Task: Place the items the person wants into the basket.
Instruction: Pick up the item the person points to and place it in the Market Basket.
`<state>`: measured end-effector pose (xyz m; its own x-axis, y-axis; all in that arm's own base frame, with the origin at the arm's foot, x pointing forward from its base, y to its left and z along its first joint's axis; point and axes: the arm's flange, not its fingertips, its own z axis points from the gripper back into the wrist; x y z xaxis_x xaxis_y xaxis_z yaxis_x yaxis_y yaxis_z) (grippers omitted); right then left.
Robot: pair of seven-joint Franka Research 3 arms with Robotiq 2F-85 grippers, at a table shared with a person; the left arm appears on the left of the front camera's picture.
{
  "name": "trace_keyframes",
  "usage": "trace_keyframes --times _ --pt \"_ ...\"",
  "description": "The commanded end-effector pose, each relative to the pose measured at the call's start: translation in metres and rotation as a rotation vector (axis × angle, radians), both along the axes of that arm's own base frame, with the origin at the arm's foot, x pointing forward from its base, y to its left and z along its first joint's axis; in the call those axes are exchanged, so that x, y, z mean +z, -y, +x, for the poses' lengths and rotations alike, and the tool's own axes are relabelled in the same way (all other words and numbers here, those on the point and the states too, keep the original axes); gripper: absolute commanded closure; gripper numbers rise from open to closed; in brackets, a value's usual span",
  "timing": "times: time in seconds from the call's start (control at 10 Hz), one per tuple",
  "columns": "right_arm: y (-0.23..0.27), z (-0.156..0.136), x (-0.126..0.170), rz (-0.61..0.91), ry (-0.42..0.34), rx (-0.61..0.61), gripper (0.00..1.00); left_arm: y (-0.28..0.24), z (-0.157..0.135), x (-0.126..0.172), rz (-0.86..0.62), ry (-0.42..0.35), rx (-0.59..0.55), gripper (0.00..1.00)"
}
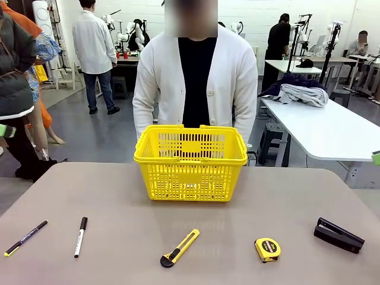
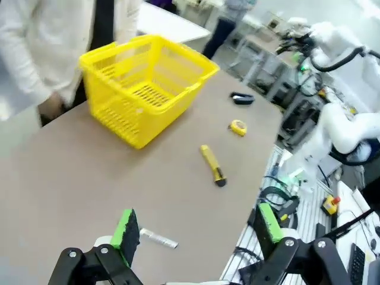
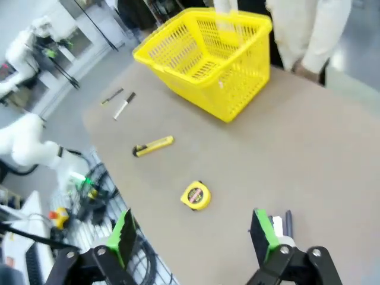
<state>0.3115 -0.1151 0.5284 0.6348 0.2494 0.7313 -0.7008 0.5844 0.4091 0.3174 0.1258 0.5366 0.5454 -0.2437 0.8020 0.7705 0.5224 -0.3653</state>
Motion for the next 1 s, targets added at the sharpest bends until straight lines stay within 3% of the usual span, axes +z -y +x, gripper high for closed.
trace_keyframes --times 0.0,0.3,0.9 --pt "0.030 -0.006 -0.009 0.160 0.067 0.046 0.00 -0.015 -0.009 -0.003 0.122 -0.022 0.089 0.00" --pt "0.063 -0.022 -0.015 0.140 0.064 -0.032 0.00 -0.034 -0.020 -0.011 0.135 -0.047 0.138 0.00" --pt "0.072 -0.032 -0.012 0.077 -0.011 -0.095 0.00 -0.038 -0.026 -0.008 0.147 -0.081 0.160 0.00"
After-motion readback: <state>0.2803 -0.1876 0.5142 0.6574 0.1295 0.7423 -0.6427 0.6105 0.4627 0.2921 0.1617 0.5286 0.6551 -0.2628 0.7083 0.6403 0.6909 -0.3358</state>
